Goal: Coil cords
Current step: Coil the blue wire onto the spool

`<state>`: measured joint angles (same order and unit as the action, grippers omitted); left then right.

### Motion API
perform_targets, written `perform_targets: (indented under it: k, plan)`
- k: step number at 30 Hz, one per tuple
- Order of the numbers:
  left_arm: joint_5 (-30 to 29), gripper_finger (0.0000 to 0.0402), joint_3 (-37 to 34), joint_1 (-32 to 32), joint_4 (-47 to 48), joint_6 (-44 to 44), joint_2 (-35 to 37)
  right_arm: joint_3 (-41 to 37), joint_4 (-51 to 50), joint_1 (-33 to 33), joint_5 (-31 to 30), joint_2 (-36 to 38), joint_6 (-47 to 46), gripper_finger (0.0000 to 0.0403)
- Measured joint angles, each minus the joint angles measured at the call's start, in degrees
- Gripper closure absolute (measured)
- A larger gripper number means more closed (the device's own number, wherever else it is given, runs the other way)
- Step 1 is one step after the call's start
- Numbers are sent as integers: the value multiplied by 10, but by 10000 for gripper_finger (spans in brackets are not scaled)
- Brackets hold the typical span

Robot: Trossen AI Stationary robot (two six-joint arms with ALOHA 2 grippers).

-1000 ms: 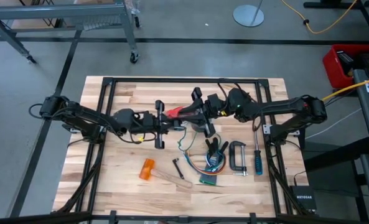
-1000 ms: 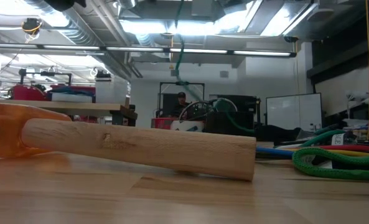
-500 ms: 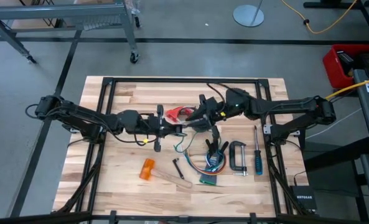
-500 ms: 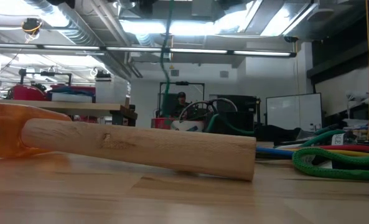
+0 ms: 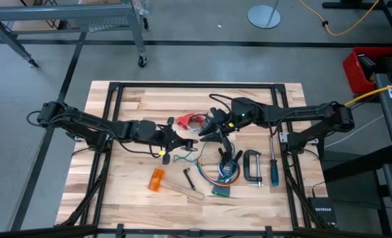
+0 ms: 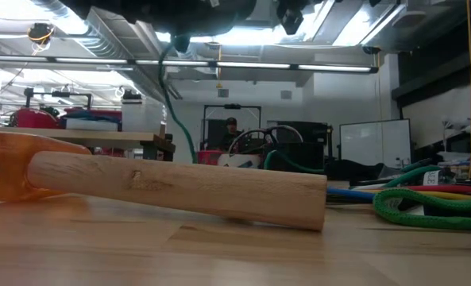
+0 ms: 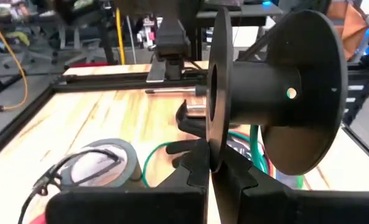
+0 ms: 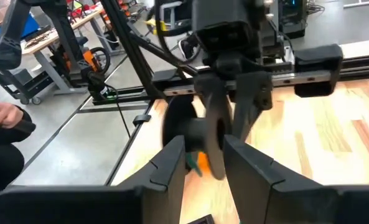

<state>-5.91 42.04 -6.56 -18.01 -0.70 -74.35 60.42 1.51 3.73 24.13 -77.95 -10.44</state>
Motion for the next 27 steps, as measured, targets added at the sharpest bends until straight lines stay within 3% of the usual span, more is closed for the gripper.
perform_targets:
  k: [8, 15, 27]
  plan:
    - [0, 401, 0, 11, -11, 7, 0, 0, -3, -16, -8, -8, 2, 290]
    - [17, 401, 0, 9, -15, 8, 0, -1, 0, -35, -62, -14, 21, 290]
    - [57, 401, 0, 10, -18, 9, 0, -1, 25, -35, -65, -18, 21, 290]
